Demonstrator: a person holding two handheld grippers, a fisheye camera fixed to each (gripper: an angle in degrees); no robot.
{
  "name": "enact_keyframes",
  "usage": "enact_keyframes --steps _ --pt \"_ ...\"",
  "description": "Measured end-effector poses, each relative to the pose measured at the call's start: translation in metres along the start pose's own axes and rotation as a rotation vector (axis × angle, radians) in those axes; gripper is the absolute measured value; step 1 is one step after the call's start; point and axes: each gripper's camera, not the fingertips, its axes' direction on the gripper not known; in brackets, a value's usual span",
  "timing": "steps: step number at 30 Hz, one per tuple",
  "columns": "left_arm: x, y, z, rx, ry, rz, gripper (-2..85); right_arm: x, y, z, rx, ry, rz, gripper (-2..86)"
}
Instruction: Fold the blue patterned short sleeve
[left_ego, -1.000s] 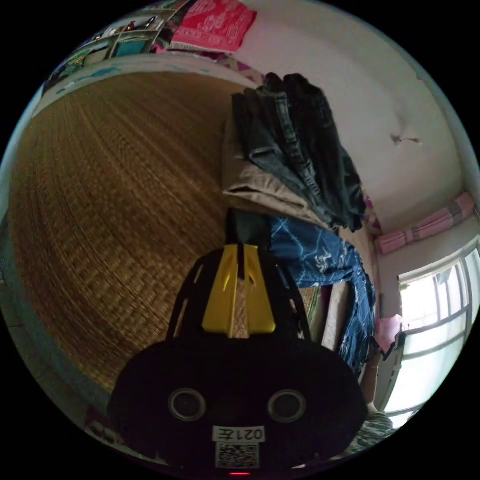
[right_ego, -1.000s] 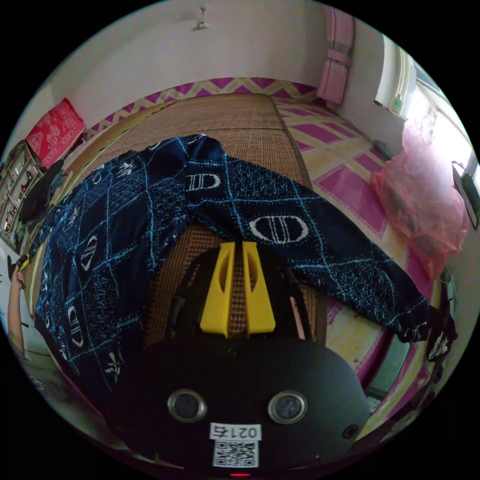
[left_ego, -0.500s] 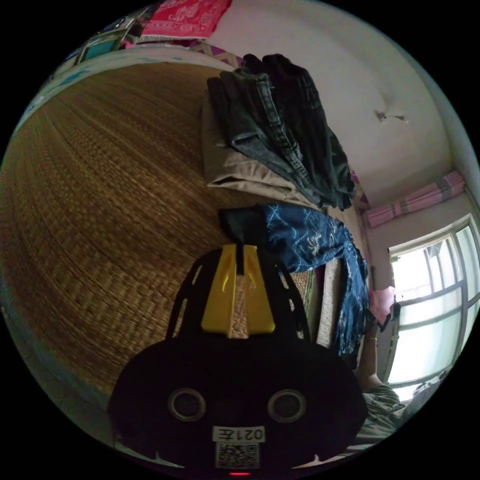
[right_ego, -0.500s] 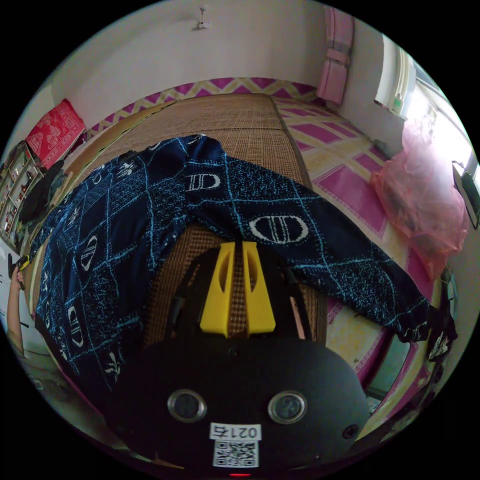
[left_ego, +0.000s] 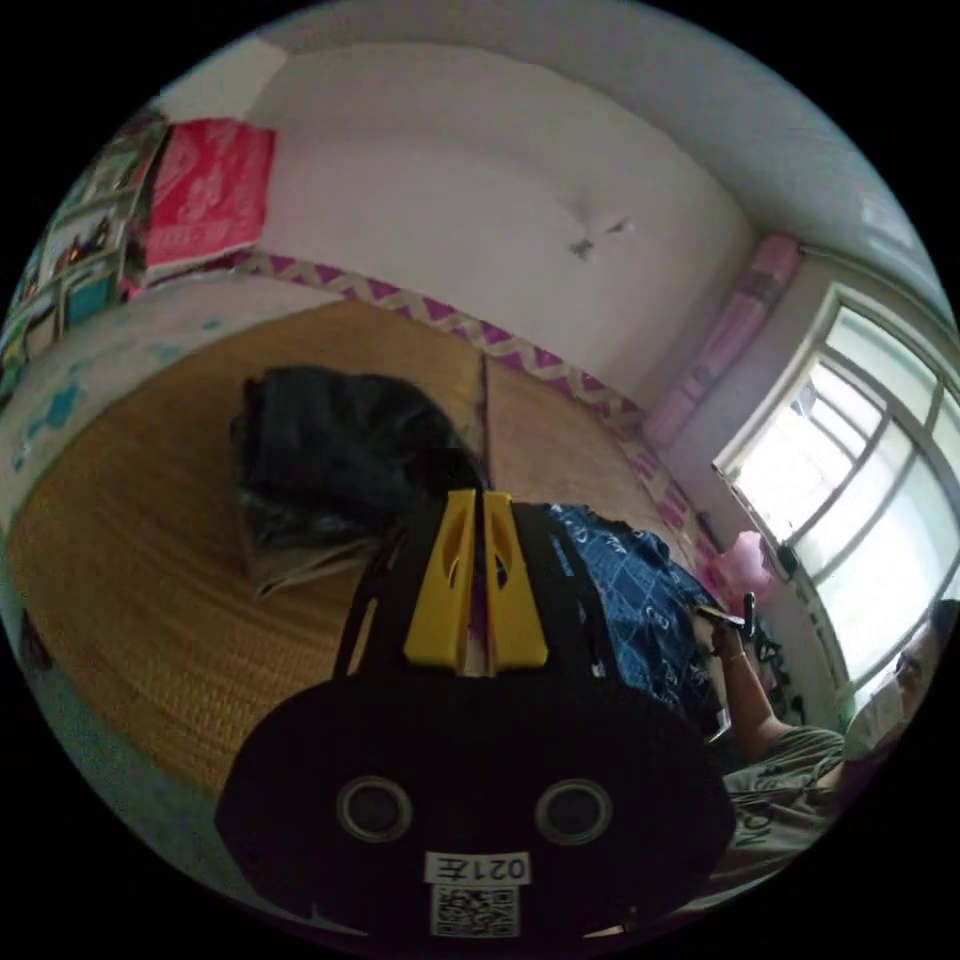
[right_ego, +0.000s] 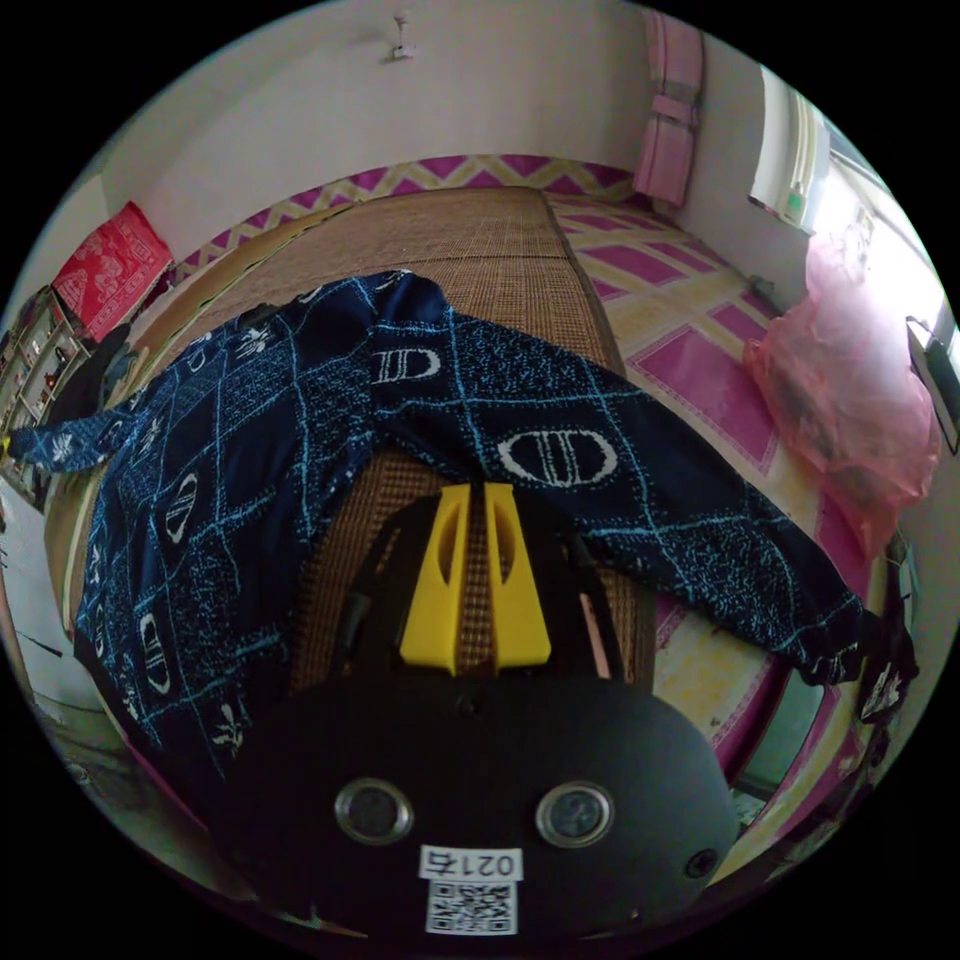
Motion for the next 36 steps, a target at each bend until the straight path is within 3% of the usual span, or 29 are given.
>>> enact_keyframes --steps 5,12,20,27,30,32,36 --pt "0.194 -0.033 0.09 -0.052 -0.024 0.294 -1.0 0.021 0.0 -0.003 0.0 -0.058 0.034 1.9" --pt "0.384 -0.024 0.251 -0.201 0.053 0.532 -1.0 0.047 0.001 -0.006 -0.001 -0.127 0.075 0.4" --pt "0.572 0.098 0.489 -0.473 0.183 0.729 -1.0 0.065 0.002 -0.013 0.0 -0.129 0.075 0.2" --pt "0.622 0.217 0.65 -0.651 0.163 0.695 -0.3 0.094 0.005 -0.018 0.002 -0.238 0.114 0.5" --pt "0.604 0.229 0.66 -0.539 0.397 0.554 0.4 0.105 0.007 -0.021 0.002 -0.267 0.129 0.8" --pt "0.574 0.224 0.649 -0.415 0.652 0.445 1.3 0.108 0.007 -0.024 0.002 -0.261 0.126 1.4" --pt "0.532 0.223 0.628 -0.392 0.694 0.396 3.7 0.112 0.01 -0.03 0.016 -0.265 0.118 3.7"
